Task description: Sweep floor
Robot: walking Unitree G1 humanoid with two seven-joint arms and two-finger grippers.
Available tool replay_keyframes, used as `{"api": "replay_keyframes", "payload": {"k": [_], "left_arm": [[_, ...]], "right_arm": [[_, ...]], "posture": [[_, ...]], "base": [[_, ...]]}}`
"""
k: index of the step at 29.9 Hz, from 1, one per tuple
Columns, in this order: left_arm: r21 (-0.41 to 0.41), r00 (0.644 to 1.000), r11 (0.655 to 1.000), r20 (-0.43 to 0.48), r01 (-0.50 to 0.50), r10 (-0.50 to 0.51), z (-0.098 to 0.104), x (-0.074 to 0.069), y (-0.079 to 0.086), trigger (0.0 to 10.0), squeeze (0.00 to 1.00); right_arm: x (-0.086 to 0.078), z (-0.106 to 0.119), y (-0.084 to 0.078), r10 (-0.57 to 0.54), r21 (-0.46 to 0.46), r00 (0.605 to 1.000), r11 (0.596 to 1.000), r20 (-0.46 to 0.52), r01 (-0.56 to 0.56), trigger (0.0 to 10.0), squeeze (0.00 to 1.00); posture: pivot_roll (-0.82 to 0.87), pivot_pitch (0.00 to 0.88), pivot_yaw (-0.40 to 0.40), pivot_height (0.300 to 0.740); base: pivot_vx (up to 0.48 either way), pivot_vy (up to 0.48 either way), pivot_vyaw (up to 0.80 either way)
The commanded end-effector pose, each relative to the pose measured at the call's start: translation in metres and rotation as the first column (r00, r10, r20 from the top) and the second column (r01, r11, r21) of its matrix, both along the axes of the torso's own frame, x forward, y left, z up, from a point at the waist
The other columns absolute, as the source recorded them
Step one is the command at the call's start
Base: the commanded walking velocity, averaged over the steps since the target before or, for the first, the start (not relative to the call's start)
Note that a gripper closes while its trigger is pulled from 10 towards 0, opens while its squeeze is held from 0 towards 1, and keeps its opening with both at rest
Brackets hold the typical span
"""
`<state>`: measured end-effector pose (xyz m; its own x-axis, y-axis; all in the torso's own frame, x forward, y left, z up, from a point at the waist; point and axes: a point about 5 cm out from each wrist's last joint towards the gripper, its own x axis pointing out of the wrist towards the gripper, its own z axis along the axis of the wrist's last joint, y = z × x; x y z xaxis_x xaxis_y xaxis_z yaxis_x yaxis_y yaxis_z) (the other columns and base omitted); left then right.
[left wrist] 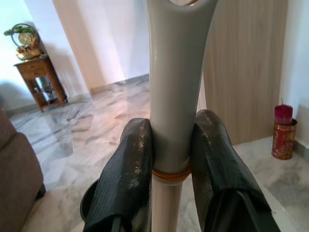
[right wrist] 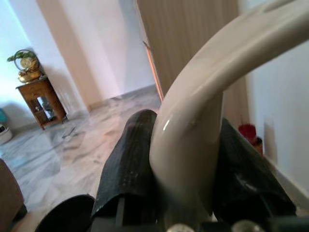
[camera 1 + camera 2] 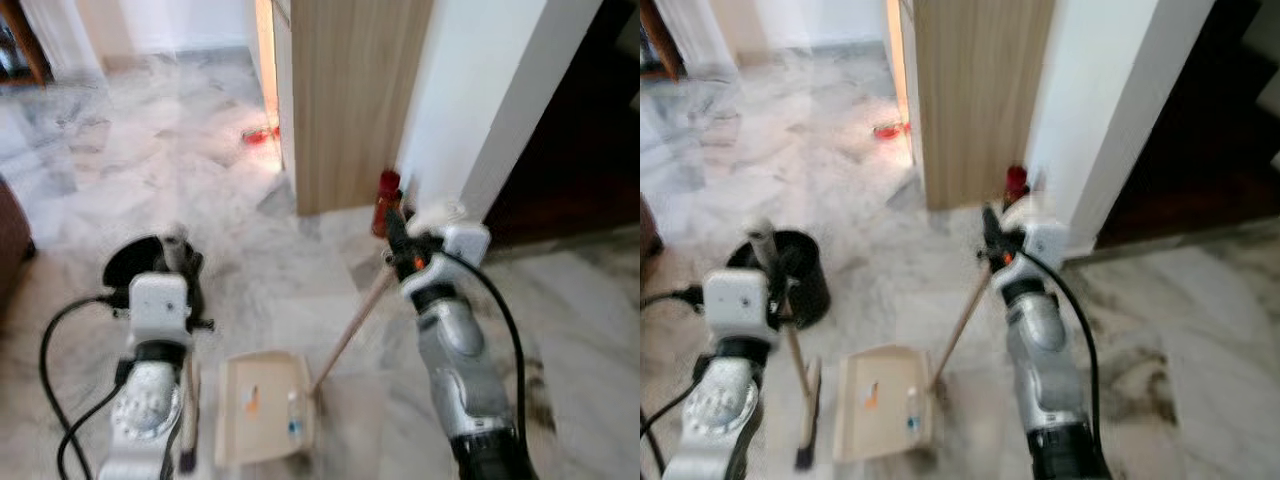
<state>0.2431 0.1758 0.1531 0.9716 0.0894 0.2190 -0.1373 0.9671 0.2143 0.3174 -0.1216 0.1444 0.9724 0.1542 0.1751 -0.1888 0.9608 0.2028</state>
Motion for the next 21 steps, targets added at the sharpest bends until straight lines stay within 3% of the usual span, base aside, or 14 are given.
{"api": "replay_keyframes", "payload": {"k": [1,21], "left_arm": [[0.014,0.999,1.0,0.032,-0.003,0.002,0.007,-0.0009,0.0022,10.0,0.0],[0.022,1.0,1.0,0.027,-0.001,0.0,0.0065,0.0002,0.002,10.0,0.0]], "right_arm": [[0.0022,0.0161,0.0048,0.01,0.0,0.998,1.0,0.066,-0.01,10.0,0.0],[0.0014,0.0163,0.0081,0.019,0.016,0.998,1.0,0.065,-0.02,10.0,0.0]], "posture": [[0.07,0.071,-0.029,0.74],[0.07,0.076,-0.027,0.74]], "base": [[0.0,0.364,0.0],[0.0,0.364,0.0]]}}
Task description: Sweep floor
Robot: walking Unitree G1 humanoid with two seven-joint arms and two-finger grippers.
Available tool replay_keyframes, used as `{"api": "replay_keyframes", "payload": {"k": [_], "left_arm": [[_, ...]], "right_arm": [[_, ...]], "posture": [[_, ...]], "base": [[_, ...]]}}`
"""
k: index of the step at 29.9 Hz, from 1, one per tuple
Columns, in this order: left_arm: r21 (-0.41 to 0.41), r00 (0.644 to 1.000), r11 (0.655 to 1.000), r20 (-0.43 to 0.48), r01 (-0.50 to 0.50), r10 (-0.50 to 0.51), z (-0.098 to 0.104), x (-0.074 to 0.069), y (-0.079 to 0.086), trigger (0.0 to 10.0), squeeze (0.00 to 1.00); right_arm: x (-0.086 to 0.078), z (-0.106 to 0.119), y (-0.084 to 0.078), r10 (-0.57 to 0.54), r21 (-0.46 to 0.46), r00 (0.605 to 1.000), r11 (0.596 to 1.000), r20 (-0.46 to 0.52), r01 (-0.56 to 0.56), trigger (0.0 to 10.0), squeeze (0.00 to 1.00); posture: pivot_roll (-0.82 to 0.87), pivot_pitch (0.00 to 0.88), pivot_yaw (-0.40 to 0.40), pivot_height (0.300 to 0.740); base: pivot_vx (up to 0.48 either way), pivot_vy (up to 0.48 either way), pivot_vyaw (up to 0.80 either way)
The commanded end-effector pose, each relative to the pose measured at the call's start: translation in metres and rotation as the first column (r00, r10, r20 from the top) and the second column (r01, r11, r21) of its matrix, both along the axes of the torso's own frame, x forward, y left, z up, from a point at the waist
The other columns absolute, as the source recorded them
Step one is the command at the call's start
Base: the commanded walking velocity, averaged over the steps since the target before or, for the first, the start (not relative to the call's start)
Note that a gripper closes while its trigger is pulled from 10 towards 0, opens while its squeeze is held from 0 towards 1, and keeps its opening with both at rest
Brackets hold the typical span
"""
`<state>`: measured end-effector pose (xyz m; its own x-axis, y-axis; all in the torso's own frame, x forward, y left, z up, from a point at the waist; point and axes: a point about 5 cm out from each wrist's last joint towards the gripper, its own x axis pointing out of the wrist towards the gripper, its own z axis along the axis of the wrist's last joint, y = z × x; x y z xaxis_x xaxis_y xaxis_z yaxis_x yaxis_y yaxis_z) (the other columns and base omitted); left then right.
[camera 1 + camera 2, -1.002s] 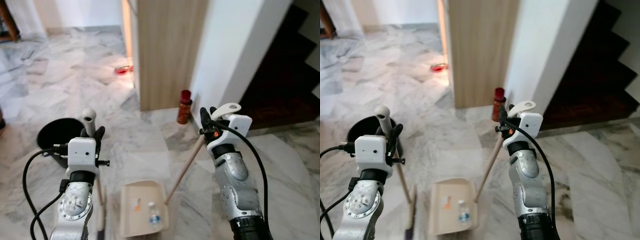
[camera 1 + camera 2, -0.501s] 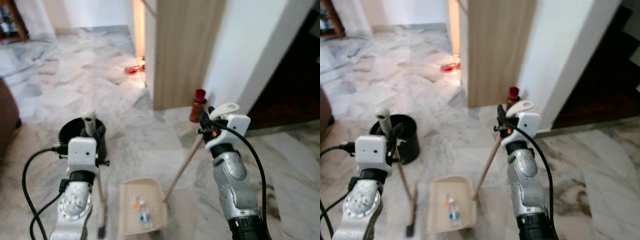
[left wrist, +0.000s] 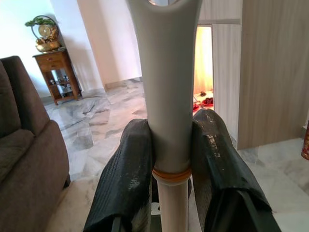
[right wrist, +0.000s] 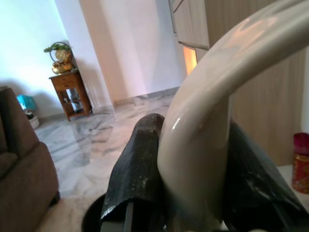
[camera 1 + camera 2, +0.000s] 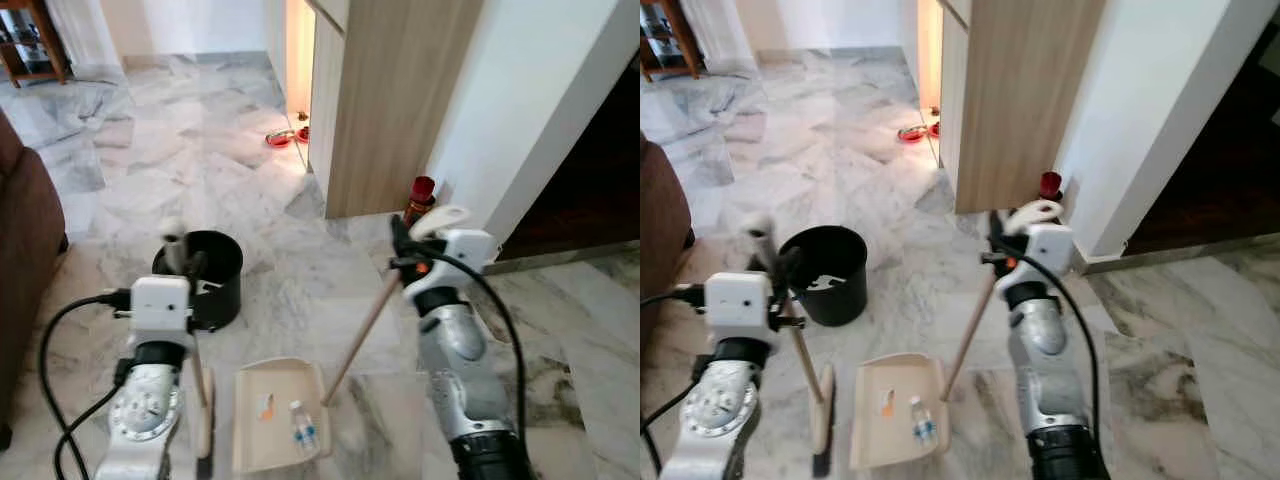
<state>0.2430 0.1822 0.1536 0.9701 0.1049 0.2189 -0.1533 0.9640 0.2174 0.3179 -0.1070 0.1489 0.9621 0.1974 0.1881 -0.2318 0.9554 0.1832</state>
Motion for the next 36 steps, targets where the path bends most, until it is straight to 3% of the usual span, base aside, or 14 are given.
{"api": "replay_keyframes", "payload": {"k": [1,8,14,28,36], "left_arm": [[0.02,1.0,1.0,0.026,0.016,-0.016,0.0059,0.0005,-0.0045,10.0,0.0],[0.018,0.999,1.0,0.025,0.022,-0.022,0.0047,0.0,-0.0058,10.0,0.0],[0.029,0.999,0.999,0.026,0.033,-0.034,0.0046,0.0006,-0.0076,10.0,0.0],[0.024,0.998,0.998,0.011,0.055,-0.056,-0.0007,-0.0009,-0.0131,10.0,0.0],[0.021,0.999,0.999,0.009,0.041,-0.042,0.001,-0.0002,-0.0107,10.0,0.0]], "right_arm": [[0.0009,0.0119,-0.0066,-0.022,0.035,0.999,0.999,0.048,0.02,10.0,0.0],[-0.001,0.0115,-0.0057,-0.016,0.026,0.999,1.0,0.05,0.015,10.0,0.0],[-0.0011,0.0123,-0.0036,-0.003,0.025,0.999,1.0,0.054,0.002,10.0,0.0],[-0.0004,0.0124,0.0007,0.024,0.038,0.998,0.999,0.054,-0.026,10.0,0.0],[0.0007,0.0136,0.0021,0.026,0.063,0.998,0.998,0.05,-0.029,10.0,0.0]], "posture": [[0.07,0.076,-0.027,0.74],[0.06,0.071,-0.026,0.74],[0.07,0.06,-0.028,0.74],[0.08,0.026,-0.035,0.74],[0.08,0.035,-0.037,0.74]], "base": [[0.0,0.364,0.0],[0.0,0.362,0.0],[0.0,0.0,0.07],[0.0,0.0,0.66],[0.0,0.0,0.0]]}}
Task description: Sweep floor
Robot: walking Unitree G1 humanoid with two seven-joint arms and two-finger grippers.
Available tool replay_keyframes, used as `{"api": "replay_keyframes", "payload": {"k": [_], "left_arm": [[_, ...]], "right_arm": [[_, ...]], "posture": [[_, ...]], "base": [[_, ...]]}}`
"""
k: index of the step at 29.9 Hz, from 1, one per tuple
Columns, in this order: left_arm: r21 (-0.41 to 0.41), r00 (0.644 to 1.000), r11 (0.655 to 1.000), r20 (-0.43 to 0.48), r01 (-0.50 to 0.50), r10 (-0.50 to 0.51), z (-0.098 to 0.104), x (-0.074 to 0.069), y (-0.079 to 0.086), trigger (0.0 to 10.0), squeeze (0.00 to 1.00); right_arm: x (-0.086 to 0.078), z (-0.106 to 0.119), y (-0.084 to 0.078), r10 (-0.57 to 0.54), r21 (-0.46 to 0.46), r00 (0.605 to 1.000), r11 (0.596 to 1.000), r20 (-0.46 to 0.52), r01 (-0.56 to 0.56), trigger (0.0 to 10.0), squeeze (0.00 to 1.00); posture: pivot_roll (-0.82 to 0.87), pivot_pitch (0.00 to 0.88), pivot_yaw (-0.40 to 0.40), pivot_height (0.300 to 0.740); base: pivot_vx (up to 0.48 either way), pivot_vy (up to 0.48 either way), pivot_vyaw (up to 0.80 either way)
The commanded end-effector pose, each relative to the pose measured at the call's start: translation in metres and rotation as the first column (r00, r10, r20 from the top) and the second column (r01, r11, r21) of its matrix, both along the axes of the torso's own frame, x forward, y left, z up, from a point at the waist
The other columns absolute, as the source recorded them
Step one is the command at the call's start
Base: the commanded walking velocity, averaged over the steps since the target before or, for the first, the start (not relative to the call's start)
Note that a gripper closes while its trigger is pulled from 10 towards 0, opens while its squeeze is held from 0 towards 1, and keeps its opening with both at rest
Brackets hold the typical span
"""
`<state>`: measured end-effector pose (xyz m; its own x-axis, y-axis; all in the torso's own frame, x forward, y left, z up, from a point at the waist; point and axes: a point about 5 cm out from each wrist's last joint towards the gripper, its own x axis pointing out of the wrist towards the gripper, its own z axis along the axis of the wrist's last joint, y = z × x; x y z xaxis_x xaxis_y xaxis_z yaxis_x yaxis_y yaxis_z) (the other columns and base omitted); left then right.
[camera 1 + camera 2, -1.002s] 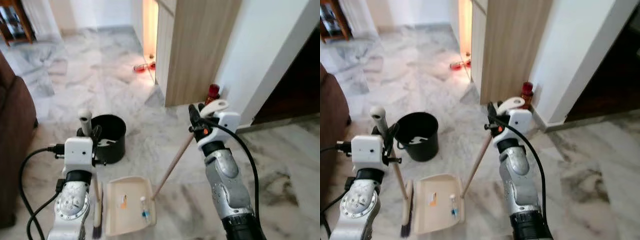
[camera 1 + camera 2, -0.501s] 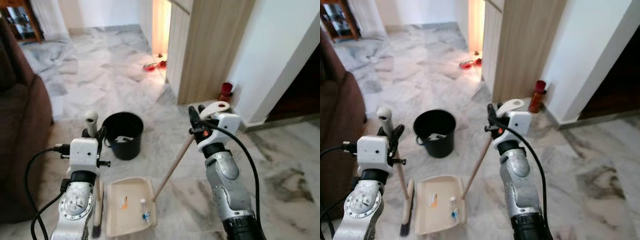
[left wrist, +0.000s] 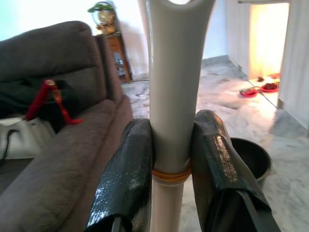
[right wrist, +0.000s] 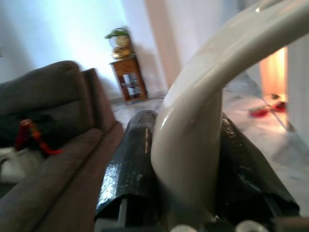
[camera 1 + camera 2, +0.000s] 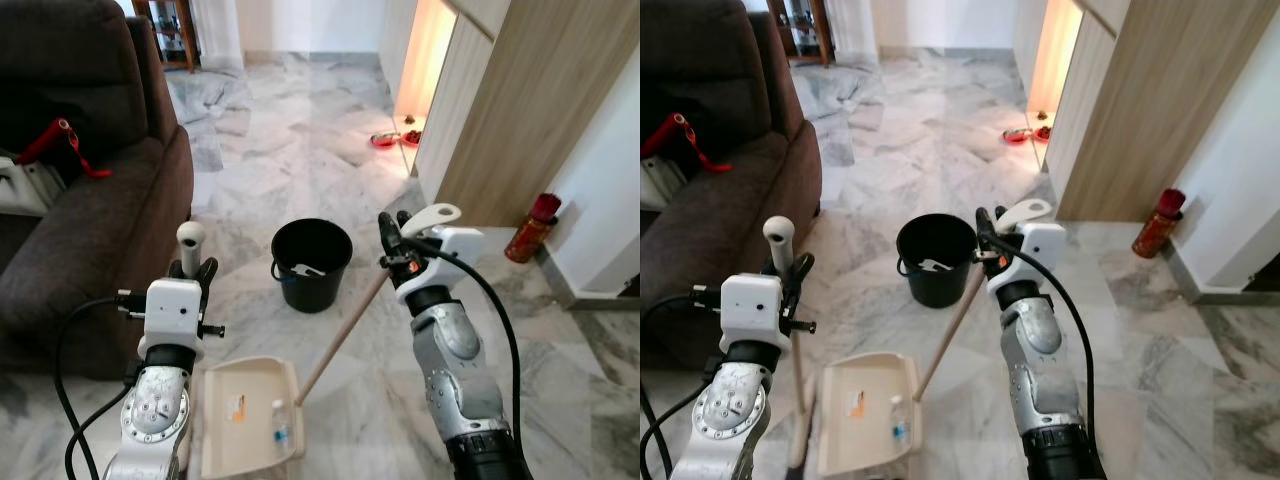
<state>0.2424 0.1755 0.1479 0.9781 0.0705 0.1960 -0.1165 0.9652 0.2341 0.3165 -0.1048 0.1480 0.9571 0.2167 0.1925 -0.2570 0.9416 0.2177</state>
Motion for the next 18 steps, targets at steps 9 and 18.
{"api": "replay_keyframes", "payload": {"k": [9,18], "left_arm": [[0.028,0.999,1.0,0.037,0.004,-0.005,0.007,0.002,-0.004,10.0,0.0],[0.043,0.999,0.999,0.05,-0.02,0.018,0.008,0.001,0.001,10.0,0.0]], "right_arm": [[0.003,0.022,-0.001,-0.009,0.047,0.997,0.999,0.079,0.006,10.0,0.0],[0.009,0.051,0.0,-0.028,0.09,0.984,0.996,0.177,0.013,10.0,0.0]], "posture": [[0.08,0.052,-0.037,0.74],[0.08,0.061,-0.036,0.74]], "base": [[0.0,0.0,0.0],[0.081,0.0,0.0]]}}
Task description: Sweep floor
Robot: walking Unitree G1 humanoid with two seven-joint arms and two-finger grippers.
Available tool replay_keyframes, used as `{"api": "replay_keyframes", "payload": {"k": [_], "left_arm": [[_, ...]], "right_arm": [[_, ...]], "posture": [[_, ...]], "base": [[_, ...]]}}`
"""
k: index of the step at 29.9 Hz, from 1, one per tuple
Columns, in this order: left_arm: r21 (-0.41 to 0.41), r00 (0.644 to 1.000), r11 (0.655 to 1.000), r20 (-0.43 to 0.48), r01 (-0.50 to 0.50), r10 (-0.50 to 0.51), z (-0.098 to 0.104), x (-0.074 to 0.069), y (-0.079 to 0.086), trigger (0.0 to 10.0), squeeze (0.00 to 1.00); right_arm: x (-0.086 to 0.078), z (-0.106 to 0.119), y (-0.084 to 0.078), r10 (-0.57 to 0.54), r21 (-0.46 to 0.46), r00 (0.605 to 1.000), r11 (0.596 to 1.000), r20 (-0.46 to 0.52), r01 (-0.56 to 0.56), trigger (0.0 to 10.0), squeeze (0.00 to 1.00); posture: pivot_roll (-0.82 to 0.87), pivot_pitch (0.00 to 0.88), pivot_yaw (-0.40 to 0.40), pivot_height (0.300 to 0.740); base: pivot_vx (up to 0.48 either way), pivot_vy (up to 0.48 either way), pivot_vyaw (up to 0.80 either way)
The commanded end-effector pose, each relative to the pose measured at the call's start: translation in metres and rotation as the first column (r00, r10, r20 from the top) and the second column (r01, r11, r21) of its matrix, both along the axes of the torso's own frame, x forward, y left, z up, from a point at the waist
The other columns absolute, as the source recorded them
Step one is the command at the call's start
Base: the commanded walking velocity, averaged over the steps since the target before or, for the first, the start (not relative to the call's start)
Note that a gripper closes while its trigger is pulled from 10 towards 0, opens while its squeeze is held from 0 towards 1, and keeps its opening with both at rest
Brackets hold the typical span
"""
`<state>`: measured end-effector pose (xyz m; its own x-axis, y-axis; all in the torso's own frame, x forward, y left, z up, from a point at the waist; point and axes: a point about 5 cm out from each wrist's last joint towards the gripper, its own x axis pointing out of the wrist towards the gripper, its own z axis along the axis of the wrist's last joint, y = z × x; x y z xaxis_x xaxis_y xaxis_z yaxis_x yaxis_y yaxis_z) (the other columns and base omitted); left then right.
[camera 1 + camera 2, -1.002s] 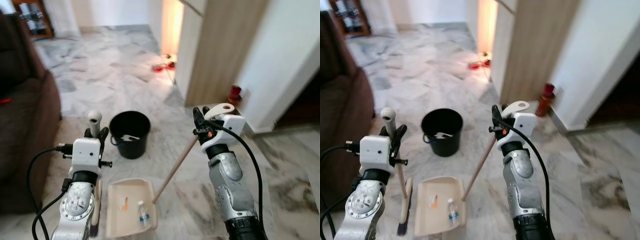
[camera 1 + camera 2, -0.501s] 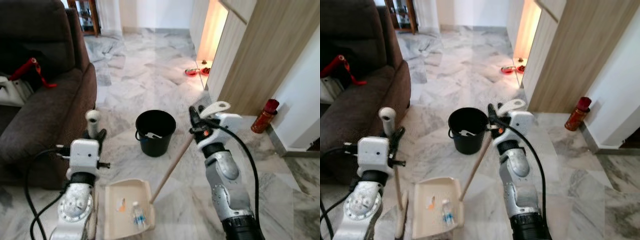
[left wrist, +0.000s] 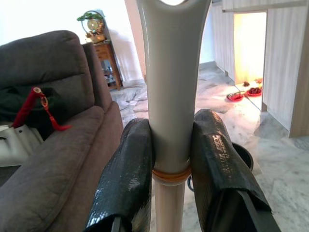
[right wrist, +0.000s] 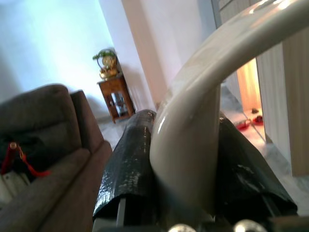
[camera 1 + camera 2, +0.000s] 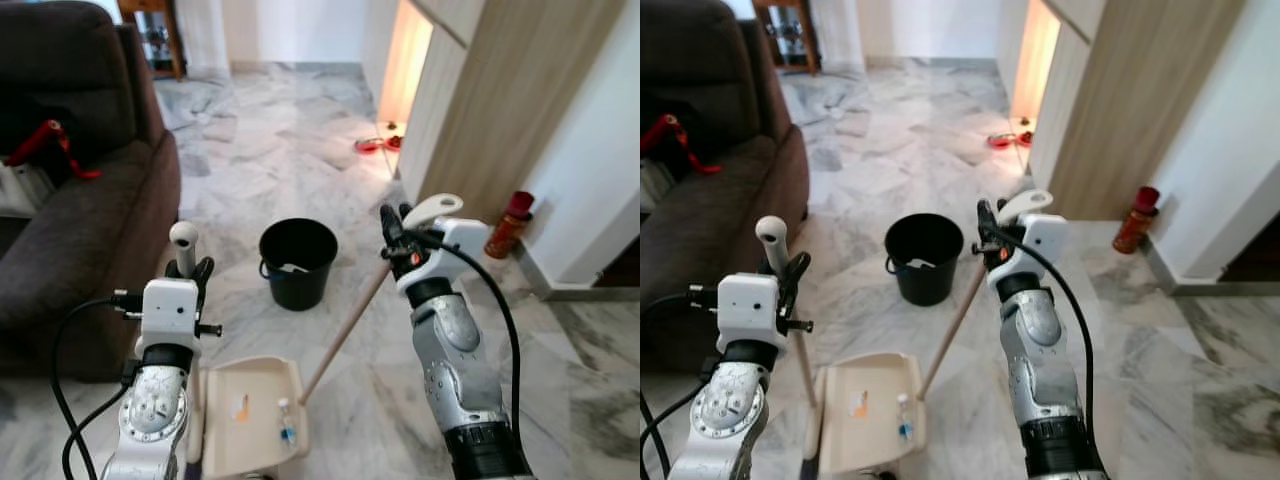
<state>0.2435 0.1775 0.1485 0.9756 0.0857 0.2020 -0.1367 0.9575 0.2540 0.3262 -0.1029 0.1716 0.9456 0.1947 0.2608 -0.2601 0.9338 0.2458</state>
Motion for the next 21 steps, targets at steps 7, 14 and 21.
{"api": "replay_keyframes", "payload": {"k": [7,14,21], "left_arm": [[0.036,0.999,0.999,0.049,-0.004,0.002,0.008,-0.001,-0.001,10.0,0.0],[0.057,0.998,0.998,0.056,-0.008,0.005,0.009,-0.002,0.0,10.0,0.0],[0.062,0.998,0.998,0.061,-0.017,0.013,0.01,-0.002,0.0,10.0,0.0]], "right_arm": [[-0.002,0.035,0.002,0.0,0.052,0.989,0.999,0.147,-0.007,10.0,0.0],[-0.001,0.051,0.002,-0.008,0.063,0.98,0.998,0.197,-0.004,10.0,0.0],[0.0,0.06,0.002,-0.01,0.075,0.976,0.997,0.217,-0.007,10.0,0.0]], "posture": [[0.09,0.065,-0.033,0.74],[0.09,0.066,-0.029,0.74],[0.09,0.067,-0.032,0.74]], "base": [[0.273,0.0,0.0],[0.297,0.0,0.0],[0.333,0.0,0.13]]}}
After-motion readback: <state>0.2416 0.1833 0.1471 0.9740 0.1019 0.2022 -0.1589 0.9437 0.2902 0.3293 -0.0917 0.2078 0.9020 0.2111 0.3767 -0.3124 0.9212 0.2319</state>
